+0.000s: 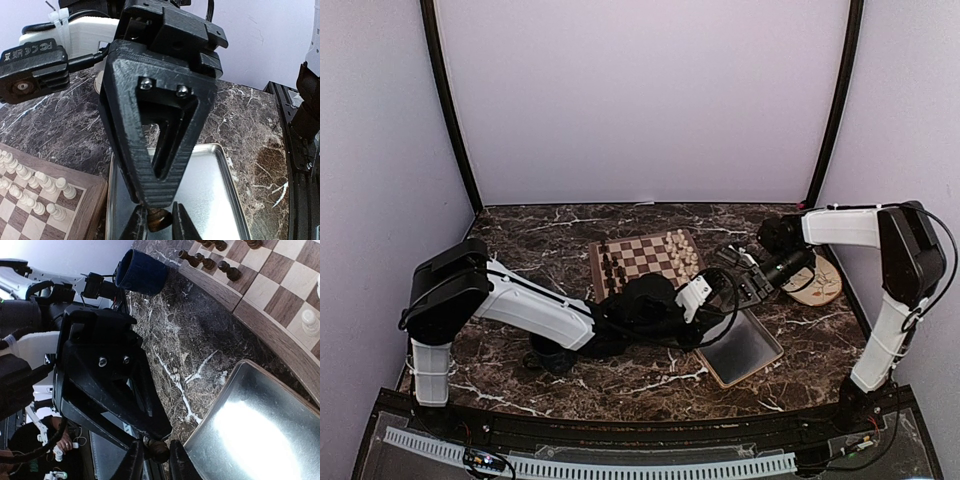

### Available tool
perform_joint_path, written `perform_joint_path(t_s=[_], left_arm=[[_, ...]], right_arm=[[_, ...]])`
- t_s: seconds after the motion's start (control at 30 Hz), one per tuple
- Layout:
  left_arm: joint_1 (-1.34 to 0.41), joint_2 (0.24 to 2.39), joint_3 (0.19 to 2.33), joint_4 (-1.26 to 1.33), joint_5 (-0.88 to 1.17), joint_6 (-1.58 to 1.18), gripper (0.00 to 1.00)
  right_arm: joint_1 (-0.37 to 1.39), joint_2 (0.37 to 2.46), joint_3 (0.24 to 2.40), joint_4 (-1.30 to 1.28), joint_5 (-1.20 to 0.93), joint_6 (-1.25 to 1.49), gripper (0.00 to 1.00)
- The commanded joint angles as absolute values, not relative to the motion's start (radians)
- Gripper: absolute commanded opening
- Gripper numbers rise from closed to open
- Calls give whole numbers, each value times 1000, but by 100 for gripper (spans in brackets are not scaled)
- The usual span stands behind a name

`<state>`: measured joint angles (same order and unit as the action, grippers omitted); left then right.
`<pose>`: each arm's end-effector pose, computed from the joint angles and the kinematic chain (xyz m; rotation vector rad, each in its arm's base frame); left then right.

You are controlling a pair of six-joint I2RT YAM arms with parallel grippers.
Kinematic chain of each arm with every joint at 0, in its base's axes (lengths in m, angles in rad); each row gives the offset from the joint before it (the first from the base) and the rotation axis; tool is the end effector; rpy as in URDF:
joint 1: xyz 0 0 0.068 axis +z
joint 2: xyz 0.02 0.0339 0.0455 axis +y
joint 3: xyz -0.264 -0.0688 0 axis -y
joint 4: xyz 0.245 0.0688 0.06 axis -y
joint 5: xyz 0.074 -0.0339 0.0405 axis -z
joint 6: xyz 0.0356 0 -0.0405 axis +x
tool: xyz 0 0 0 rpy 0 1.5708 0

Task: Set up the chess pieces on the board
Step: Pass from the left arm to the right, then place the pawn on the chessboard.

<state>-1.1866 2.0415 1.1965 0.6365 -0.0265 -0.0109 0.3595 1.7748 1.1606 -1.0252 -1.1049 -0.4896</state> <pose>0.1712 -0.4210 0.1827 1.0136 1.5569 -0.8283 0.2716 0.1361 0.1901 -1.0461 2.4510 1.6449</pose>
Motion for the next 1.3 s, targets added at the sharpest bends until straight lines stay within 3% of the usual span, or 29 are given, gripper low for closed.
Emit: perform_joint_path(t_s=[0.0,0.2,0.4,0.73,0.97,1.27], left_arm=[[-1190,1977,1179,674,-31,-2,14],[-1191,1969,1173,662,-52,2,24],[-1190,1877,1127,578,-88,13,37],[-1177,1523,986,280,-254,-23,40],[-1034,1251,890,145,-279,-182,42],[-952,1098,816,54,-331,-233,44]], right_arm=[[374,1791,1195,-1055,-1153,-510,15],[374,1792,1227,-1069,-1150,-535,7],[374,1766,1322,-1060,-1078,-502,5],[451,1776,1542,-761,-637,-297,5],[583,1884,1669,-696,-415,-295,5],[709,2141,1913,-753,-185,-348,5]])
